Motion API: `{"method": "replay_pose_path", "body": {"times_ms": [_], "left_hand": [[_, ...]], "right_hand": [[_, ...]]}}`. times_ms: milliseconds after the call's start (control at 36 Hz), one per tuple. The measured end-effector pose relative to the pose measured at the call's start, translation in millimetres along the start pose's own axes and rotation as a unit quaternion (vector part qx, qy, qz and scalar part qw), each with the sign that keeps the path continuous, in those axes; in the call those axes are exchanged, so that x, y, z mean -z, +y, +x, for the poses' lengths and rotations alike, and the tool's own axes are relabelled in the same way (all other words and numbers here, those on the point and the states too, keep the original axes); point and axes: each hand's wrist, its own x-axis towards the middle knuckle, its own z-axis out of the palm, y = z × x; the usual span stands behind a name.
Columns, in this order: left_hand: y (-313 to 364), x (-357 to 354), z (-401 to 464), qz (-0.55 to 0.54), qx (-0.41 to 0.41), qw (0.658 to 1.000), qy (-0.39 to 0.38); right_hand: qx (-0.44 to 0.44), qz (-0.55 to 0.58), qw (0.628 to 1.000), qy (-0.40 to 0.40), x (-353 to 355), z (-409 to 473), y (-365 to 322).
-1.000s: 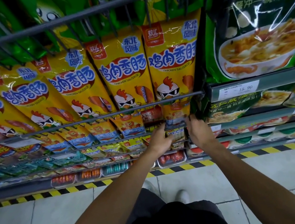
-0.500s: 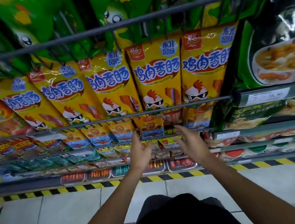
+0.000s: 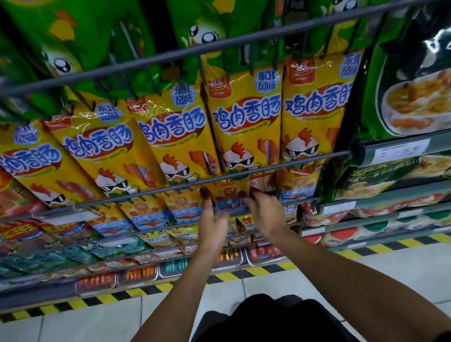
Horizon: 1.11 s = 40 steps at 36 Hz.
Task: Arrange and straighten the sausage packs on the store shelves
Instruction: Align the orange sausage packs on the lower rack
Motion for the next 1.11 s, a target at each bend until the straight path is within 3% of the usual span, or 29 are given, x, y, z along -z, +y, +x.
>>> {"method": "replay_pose_path", "body": {"times_ms": [278,444,722,861,1111], "left_hand": [[9.4,-19.6,-6.0,-0.021,-0.028,0.998,-0.059],[8.3,-25.1,-4.5,0.023,-0.011,0.994,-0.108],[17.9,-22.1,5.2,0.052,0.017,0.994,-0.098],[18.7,-25.6,7.6,0.033,0.043,0.996,-0.074],[16.7,-23.0,10.5,0.019,0.056,0.992,-0.111]], "right_hand": [[-0.003,-0.009,0.996,0.089,24.6,-9.0,8.0],[-0.055,-0.033,0.998,0.006,27.1,-3.8,30.2],[-0.073,-0.015,0.996,-0.043,22.7,3.5,29.4],[-0.036,-0.061,0.997,-0.006,30.1,2.1,26.0],[-0.057,-0.041,0.996,-0.063,30.1,7.5,35.0]]}}
